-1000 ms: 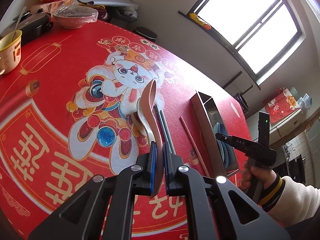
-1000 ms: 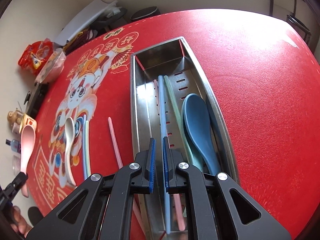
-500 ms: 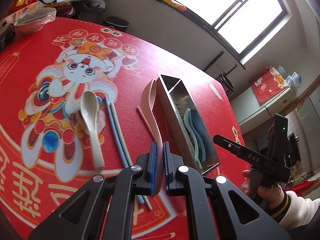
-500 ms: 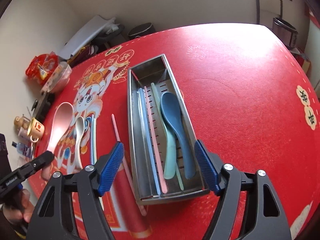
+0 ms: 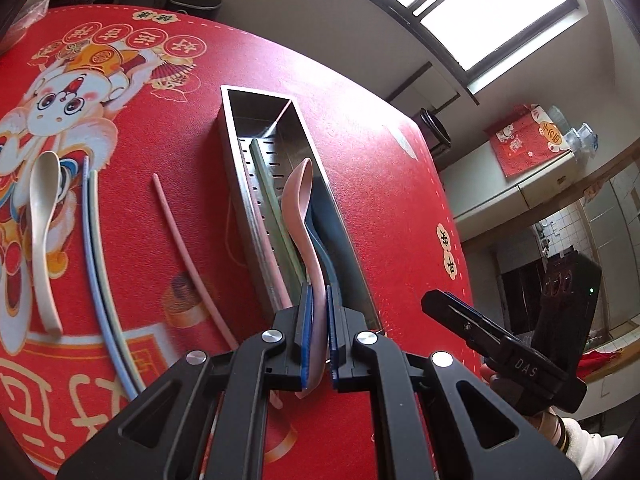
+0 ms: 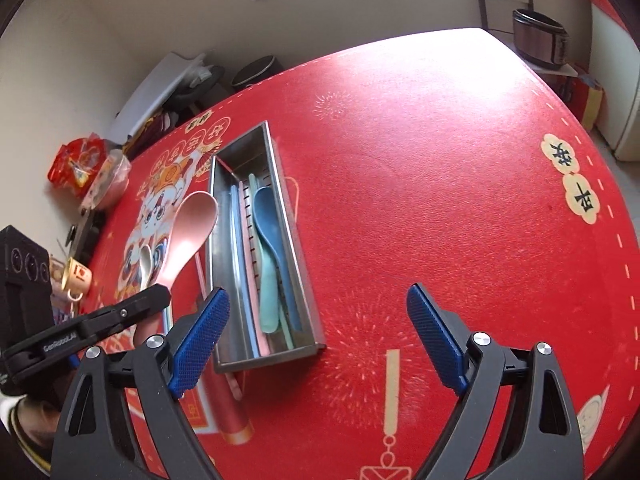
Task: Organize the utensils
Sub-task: 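Lower the pink spoon into the steel tray and open the left gripper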
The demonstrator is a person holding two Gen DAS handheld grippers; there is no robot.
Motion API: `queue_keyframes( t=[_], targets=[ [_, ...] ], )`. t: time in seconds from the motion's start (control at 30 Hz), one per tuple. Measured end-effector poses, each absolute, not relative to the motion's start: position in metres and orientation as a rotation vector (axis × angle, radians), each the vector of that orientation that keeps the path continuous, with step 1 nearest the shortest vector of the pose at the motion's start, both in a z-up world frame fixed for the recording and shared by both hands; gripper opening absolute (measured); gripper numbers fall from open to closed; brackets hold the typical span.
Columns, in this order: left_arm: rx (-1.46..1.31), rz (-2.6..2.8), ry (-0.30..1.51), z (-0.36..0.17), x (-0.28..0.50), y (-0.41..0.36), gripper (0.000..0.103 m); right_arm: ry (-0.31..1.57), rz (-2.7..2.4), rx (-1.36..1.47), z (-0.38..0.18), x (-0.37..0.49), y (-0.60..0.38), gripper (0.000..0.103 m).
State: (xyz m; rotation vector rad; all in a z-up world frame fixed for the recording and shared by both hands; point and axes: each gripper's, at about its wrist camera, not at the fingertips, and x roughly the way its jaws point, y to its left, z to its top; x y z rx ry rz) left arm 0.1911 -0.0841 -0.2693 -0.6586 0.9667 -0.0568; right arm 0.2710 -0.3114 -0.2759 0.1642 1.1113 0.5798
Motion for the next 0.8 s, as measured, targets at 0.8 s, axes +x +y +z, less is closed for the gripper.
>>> queue_keyframes(
  t=[0.8],
  targets=[
    [-0.739, 0.095, 1.006, -0.311, 0.239, -0.121, 0.008, 1.134, 0.587, 0.175, -0.279, 0.3, -0.383, 0.087]
  ],
)
